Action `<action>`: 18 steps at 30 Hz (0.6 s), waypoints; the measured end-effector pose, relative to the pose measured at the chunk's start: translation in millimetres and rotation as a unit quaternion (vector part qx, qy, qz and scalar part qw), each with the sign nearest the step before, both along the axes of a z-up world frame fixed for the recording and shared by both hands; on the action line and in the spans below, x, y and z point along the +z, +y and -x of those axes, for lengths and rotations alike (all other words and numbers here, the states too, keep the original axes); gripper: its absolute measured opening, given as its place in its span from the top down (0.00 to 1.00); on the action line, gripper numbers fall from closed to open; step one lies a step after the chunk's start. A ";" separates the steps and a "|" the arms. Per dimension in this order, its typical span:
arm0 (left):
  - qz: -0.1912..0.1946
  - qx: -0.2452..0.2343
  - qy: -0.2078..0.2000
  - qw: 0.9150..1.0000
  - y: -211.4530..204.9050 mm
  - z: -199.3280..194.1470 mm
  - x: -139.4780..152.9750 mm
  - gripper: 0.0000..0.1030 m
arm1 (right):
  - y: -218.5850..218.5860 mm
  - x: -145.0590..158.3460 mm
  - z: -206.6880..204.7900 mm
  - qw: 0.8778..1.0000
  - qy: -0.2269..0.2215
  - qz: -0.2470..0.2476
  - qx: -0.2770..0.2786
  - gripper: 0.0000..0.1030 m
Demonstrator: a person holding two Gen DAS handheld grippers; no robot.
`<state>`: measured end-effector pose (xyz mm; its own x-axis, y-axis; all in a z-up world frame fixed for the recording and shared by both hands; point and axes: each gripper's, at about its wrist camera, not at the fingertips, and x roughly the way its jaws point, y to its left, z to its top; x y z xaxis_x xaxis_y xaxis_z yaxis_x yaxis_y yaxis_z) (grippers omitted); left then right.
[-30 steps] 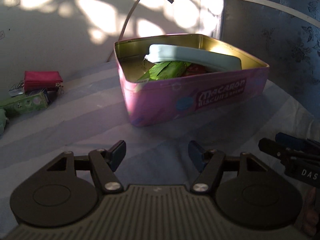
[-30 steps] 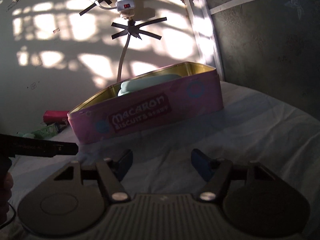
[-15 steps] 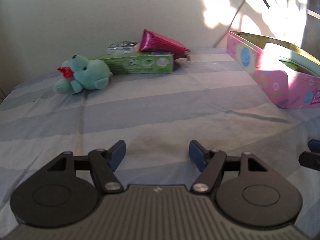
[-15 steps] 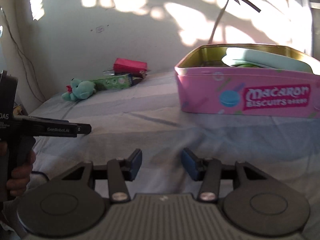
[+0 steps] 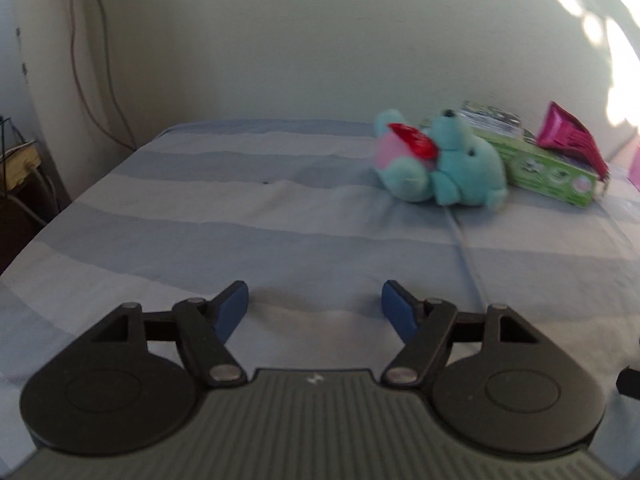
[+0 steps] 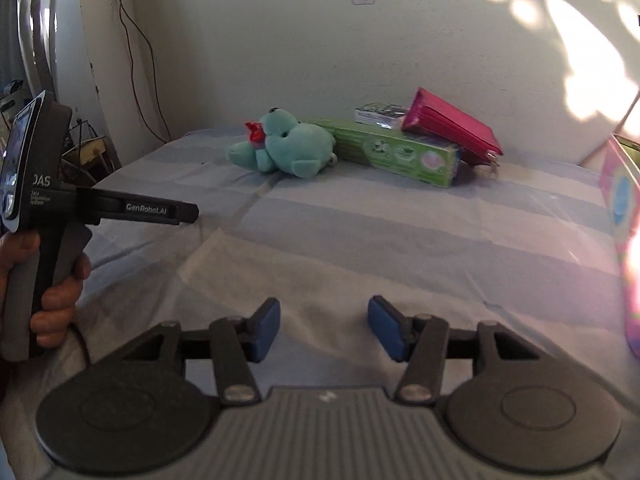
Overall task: Organize objects
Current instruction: 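Move the left gripper to the mint teddy bear and grasp it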
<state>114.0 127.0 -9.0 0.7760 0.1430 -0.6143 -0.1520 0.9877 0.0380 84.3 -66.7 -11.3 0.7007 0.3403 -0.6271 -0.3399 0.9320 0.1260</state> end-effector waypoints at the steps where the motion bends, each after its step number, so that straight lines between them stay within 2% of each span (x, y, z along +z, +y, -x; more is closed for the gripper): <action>1: 0.024 0.010 -0.004 1.000 10.0 -0.6 0.5 0.27 | 9.6 -0.6 -12.0 1.000 -0.003 -0.001 0.004 0.50; 4: 0.058 0.044 -0.021 0.997 24.4 3.0 2.9 0.28 | 30.8 0.8 -44.7 1.000 -0.005 -0.016 0.014 0.50; 9: 0.075 0.056 -0.027 0.995 28.6 2.3 3.5 0.27 | 58.1 24.0 -110.5 0.996 -0.041 -0.074 -0.020 0.33; 12: 0.078 0.051 -0.027 0.995 28.1 1.1 4.2 0.26 | 84.3 30.8 -150.3 0.997 -0.049 -0.054 -0.017 0.26; 13: 0.079 0.050 -0.028 0.995 28.7 0.4 4.6 0.26 | 93.6 28.4 -162.3 0.998 -0.047 -0.034 -0.019 0.26; 16: 0.083 0.048 -0.029 0.995 29.2 -0.3 5.3 0.26 | 111.0 15.4 -179.2 0.998 -0.056 0.009 -0.023 0.40; 18: 0.083 0.046 -0.028 0.995 29.7 -2.2 5.1 0.25 | 108.8 13.5 -176.9 0.998 -0.057 0.003 -0.028 0.50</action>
<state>116.3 156.7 -3.9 0.7984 0.1154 -0.5910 -0.2395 0.9614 -0.1358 261.2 42.1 2.2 0.7856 0.2961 -0.5433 -0.2999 0.9502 0.0842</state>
